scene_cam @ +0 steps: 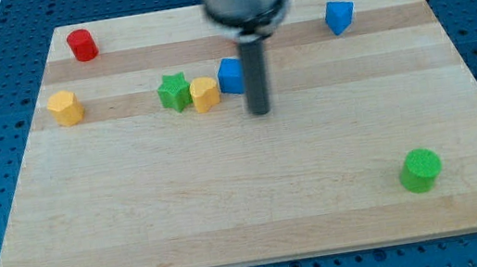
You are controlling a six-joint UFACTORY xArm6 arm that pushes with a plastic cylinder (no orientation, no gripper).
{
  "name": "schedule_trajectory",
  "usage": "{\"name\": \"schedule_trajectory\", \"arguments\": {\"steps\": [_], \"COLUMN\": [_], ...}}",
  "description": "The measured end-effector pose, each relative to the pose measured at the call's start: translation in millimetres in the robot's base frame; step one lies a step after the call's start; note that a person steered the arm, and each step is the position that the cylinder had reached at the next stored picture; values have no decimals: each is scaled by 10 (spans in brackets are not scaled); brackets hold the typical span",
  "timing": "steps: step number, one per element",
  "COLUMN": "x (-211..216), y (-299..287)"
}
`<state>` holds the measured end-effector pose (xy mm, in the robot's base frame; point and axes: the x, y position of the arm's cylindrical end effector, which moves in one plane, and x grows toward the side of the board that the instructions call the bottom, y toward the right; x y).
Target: Place the green circle bottom right to the blue cube
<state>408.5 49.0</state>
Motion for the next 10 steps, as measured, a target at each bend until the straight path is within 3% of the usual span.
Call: {"name": "schedule_trajectory", "arguments": {"steps": [1, 2, 3, 4, 6, 7, 8, 9, 10], "x": [-264, 335, 1128, 1635, 1462, 1733, 1608, 1097, 1098], "y": [304, 1560, 2129, 2106, 905, 826, 208, 294, 189]}}
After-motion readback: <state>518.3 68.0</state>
